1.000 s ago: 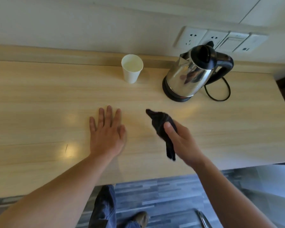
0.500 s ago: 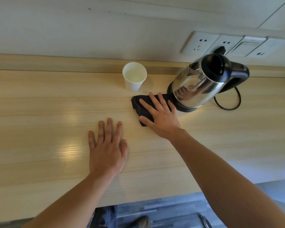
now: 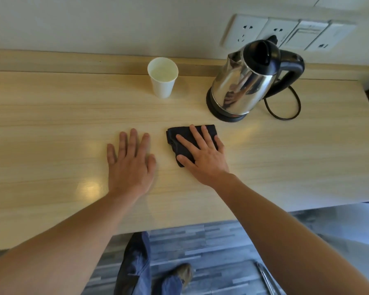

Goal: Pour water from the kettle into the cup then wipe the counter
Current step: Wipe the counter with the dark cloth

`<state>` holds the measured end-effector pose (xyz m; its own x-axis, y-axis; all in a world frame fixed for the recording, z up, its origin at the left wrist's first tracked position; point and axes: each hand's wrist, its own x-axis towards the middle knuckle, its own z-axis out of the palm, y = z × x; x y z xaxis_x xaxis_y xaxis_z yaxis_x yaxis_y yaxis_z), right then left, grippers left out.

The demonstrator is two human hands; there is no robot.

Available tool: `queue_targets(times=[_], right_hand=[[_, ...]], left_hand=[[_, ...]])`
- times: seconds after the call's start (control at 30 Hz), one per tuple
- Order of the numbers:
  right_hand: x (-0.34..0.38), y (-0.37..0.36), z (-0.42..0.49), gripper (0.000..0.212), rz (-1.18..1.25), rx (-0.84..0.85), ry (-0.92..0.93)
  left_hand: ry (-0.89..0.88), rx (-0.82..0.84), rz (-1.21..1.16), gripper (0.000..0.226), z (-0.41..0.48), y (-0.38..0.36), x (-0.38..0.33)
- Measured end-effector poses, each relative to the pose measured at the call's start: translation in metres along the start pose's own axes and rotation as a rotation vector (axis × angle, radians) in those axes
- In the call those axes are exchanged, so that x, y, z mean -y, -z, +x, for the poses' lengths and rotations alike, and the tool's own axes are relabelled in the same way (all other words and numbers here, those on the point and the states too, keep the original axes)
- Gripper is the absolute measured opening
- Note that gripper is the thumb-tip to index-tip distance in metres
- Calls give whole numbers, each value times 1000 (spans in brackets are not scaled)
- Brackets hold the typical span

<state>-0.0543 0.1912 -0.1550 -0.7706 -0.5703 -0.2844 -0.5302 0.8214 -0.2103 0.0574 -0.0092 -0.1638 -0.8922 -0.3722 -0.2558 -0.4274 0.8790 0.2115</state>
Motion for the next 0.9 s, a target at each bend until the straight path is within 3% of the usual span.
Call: queue_targets(times=[0.43,0.67,0.8,0.9], right_hand=[[3,-37,-118,59,35,35,27],[4,-52,-168,54,100,12,47],[3,-43,-189,53,254,99,37],[-3,-24,-202,47,503,213,-4]], left_hand=[[7,-43,22,65,-1,-3,0],[17,27,9,65,3,4,-3],[-37,-25,-55,68,-7,6,-39],[-103,23,-94,66,-15,-5,-73]])
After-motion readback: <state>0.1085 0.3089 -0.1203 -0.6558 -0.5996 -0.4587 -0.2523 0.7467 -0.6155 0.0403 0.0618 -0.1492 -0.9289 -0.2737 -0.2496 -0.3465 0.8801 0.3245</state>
